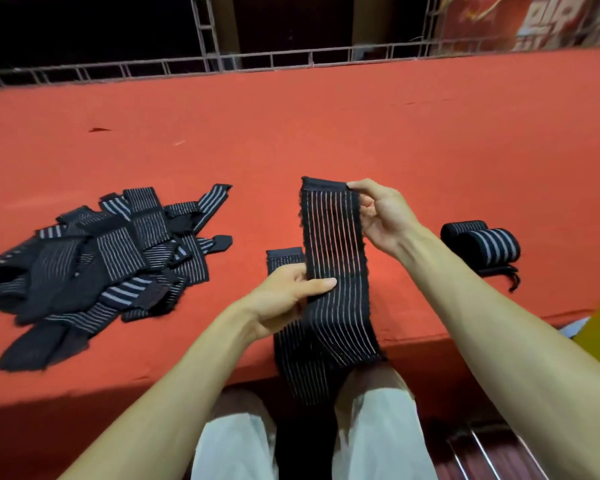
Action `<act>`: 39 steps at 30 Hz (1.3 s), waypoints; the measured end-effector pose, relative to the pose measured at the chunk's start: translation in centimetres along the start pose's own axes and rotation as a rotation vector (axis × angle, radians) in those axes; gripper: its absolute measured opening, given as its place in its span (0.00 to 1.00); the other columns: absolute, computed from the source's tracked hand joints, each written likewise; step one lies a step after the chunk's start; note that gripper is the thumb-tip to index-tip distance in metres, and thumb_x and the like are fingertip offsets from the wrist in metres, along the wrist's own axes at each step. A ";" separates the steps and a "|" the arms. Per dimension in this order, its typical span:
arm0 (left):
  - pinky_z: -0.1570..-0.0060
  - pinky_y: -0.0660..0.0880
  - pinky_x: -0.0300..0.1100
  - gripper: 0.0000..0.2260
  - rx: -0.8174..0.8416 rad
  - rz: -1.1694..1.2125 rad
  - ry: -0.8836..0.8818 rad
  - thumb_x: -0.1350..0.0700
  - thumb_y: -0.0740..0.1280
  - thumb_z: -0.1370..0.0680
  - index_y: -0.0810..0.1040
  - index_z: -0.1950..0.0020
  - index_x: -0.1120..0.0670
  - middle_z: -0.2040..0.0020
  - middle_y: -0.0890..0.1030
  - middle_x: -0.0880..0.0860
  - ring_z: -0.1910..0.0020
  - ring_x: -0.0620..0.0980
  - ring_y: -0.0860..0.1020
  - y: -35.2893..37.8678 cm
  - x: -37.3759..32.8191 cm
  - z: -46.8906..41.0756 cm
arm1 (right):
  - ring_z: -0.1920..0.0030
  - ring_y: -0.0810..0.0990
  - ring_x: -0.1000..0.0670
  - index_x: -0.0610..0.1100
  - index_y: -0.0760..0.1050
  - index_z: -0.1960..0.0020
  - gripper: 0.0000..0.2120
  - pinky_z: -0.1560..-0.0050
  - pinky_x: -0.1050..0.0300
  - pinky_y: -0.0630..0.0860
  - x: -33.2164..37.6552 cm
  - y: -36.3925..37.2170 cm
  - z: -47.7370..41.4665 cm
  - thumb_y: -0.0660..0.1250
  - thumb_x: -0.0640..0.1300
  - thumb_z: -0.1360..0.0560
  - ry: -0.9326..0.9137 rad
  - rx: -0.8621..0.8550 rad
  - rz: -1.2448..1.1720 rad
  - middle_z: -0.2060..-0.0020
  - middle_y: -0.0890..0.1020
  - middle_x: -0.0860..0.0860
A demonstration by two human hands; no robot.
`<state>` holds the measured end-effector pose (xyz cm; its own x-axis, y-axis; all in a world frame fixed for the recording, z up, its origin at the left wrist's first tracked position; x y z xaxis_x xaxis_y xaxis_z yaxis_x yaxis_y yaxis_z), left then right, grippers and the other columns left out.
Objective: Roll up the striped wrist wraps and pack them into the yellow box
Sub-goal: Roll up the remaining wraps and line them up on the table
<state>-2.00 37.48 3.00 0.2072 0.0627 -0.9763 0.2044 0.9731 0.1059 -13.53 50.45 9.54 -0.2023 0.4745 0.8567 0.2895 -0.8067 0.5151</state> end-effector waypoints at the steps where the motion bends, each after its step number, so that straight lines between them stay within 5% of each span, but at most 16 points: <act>1: 0.48 0.78 0.46 0.10 -0.004 0.079 0.012 0.60 0.68 0.24 0.79 0.44 0.60 0.47 0.83 0.57 0.50 0.52 0.81 -0.3 -0.2 0.5 | 0.72 0.75 0.54 0.38 0.74 0.54 0.01 0.74 0.65 0.74 -0.2 0.1 -0.1 0.65 0.35 0.25 0.003 -0.037 -0.001 0.64 0.75 0.46; 4: 0.51 0.79 0.41 0.08 -0.026 0.133 0.023 0.62 0.66 0.23 0.78 0.44 0.60 0.49 0.83 0.56 0.53 0.49 0.82 -1.1 0.0 1.7 | 0.72 0.76 0.52 0.40 0.73 0.58 0.06 0.72 0.62 0.76 -1.4 0.2 0.0 0.65 0.33 0.25 0.030 -0.112 0.091 0.65 0.75 0.45; 10: 0.48 0.78 0.50 0.09 -0.109 -0.135 -0.131 0.60 0.68 0.22 0.77 0.43 0.61 0.47 0.83 0.60 0.52 0.53 0.82 -2.7 4.1 2.4 | 0.78 0.76 0.56 0.37 0.75 0.58 0.06 0.75 0.63 0.75 -4.8 -0.8 0.9 0.64 0.31 0.24 0.097 -0.106 0.483 0.66 0.76 0.44; 13: 0.54 0.78 0.43 0.14 -0.082 -0.252 -0.152 0.55 0.68 0.21 0.75 0.37 0.57 0.57 0.83 0.50 0.61 0.44 0.80 -3.7 5.2 2.5 | 0.76 0.75 0.57 0.34 0.78 0.53 0.04 0.69 0.62 0.75 -6.1 -1.0 1.1 0.65 0.31 0.23 0.149 0.004 0.574 0.66 0.78 0.45; 18: 0.62 0.76 0.36 0.13 -0.517 -0.116 0.126 0.54 0.69 0.23 0.76 0.39 0.54 0.58 0.82 0.50 0.60 0.44 0.80 -7.2 3.3 1.0 | 0.68 0.78 0.51 0.36 0.79 0.55 0.02 0.68 0.60 0.77 -8.3 -1.3 0.7 0.68 0.31 0.25 0.214 0.178 0.639 0.64 0.81 0.43; 23: 0.70 0.75 0.33 0.08 -0.589 -0.109 0.212 0.65 0.69 0.24 0.79 0.45 0.60 0.66 0.79 0.54 0.73 0.41 0.75 -9.4 2.6 -1.1 | 0.68 0.77 0.52 0.39 0.79 0.58 0.04 0.68 0.60 0.76 -9.9 -1.4 -1.6 0.70 0.32 0.27 0.168 0.133 0.607 0.66 0.80 0.45; 31: 0.76 0.70 0.33 0.04 -0.693 -0.244 0.094 0.62 0.70 0.24 0.80 0.50 0.57 0.72 0.77 0.50 0.78 0.39 0.72 -14.1 3.4 -7.3 | 0.70 0.76 0.55 0.45 0.81 0.60 0.06 0.73 0.62 0.72 -12.8 -1.9 -8.5 0.73 0.35 0.28 0.037 -0.022 0.760 0.67 0.81 0.49; 36: 0.61 0.70 0.32 0.08 -0.779 -0.581 0.111 0.58 0.71 0.25 0.84 0.47 0.57 0.63 0.81 0.50 0.67 0.41 0.76 -15.9 4.3 -10.3 | 0.69 0.76 0.66 0.50 0.82 0.60 0.05 0.65 0.71 0.70 -14.5 -2.6 -11.8 0.75 0.40 0.29 -0.081 -0.051 1.018 0.65 0.83 0.56; 39: 0.63 0.67 0.24 0.07 -0.808 -0.690 0.167 0.58 0.70 0.25 0.85 0.48 0.57 0.65 0.81 0.49 0.64 0.43 0.76 -15.9 4.6 -10.6 | 0.68 0.75 0.69 0.48 0.84 0.58 0.02 0.62 0.75 0.67 -14.9 -2.9 -12.3 0.74 0.42 0.29 -0.133 -0.071 1.081 0.65 0.82 0.57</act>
<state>-14.44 24.67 -5.17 0.1431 -0.5866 -0.7972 -0.4781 0.6643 -0.5746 -22.90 41.36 -5.06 0.2301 -0.4664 0.8541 0.1979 -0.8369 -0.5103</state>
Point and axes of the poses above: each hand's wrist, its own z-axis away from the middle knuckle, its own y-axis out of the palm, x = y × z, the point moved 4 cm from there along -z, towards the middle knuckle
